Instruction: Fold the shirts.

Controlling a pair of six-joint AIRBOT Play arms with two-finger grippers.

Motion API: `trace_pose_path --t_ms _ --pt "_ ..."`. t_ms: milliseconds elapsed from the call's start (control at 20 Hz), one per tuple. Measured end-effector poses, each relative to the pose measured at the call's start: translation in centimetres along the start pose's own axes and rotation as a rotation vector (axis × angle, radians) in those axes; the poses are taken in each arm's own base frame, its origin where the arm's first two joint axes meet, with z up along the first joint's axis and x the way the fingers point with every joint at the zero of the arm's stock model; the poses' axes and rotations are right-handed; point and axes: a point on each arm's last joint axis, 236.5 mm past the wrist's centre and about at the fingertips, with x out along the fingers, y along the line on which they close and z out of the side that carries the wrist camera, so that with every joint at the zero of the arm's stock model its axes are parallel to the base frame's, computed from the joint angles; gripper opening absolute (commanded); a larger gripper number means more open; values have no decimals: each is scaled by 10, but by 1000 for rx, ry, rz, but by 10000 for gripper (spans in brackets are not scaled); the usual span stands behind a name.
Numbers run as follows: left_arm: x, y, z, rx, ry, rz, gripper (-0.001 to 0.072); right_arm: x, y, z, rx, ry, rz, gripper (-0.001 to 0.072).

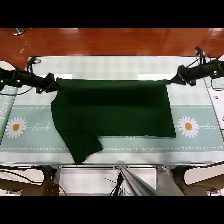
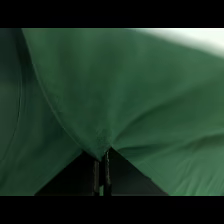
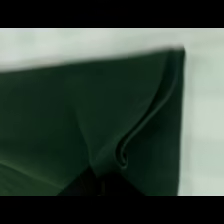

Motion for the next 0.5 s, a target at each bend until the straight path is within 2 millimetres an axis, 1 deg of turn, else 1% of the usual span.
trace_pose_path --t_ms 100,150,200,250,300,400,450,500 --pt "9 10 -19 0 61 24 21 14 -11 -20 10 64 -35 27" --pt "14 13 -28 -4 88 31 73 20 -15 -28 17 90 -47 32" --pt "18 17 -36 -8 110 36 341 26 -17 -35 27 106 -54 170" --pt "20 19 -43 -13 131 40 692 31 -20 -38 38 112 -65 519" --pt "21 20 -48 -20 151 40 703 34 -21 -40 56 112 -72 614" --pt "18 21 -56 -34 181 41 703 33 -22 -43 86 112 -73 614" --pt "11 21 -58 -44 188 38 703 28 -19 -45 97 115 -59 614" --pt "3 23 -59 -54 183 41 703 18 -18 -47 101 112 -51 614"
